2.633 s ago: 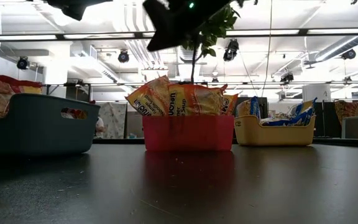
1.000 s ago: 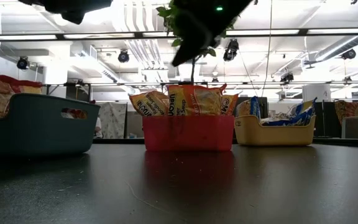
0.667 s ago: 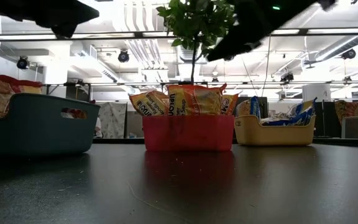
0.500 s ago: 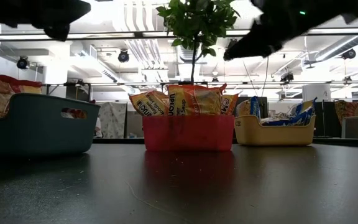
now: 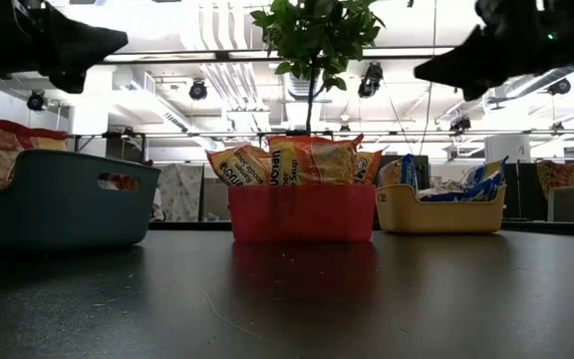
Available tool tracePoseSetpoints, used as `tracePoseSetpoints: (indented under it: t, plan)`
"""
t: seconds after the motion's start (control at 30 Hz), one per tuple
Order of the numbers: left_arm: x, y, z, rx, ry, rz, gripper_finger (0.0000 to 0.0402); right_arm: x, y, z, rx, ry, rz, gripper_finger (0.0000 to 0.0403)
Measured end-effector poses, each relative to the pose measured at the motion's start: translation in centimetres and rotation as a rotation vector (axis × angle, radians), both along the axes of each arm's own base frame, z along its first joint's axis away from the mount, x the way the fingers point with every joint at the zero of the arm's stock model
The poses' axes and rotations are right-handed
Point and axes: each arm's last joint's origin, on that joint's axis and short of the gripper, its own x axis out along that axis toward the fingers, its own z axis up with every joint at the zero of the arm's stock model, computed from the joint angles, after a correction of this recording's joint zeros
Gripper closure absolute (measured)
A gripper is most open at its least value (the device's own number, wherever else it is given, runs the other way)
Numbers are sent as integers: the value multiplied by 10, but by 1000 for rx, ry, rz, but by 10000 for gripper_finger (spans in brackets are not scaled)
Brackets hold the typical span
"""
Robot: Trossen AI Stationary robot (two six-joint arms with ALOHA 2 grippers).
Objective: Sort Maruchan noodles
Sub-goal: Return to Home Position
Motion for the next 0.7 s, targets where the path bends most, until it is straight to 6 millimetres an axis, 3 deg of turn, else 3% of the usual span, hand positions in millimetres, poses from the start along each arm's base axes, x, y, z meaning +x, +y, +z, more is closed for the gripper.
tracePoseSetpoints:
  t: [0.47,0.7]
  plan:
    - [-17,8,-10,-32,60,-13,402,-51,-7,-22,17,-223,52,390]
    - [-15,11,-17,-73,112,39,402,-62,-8,-26,-16,-268,74,390]
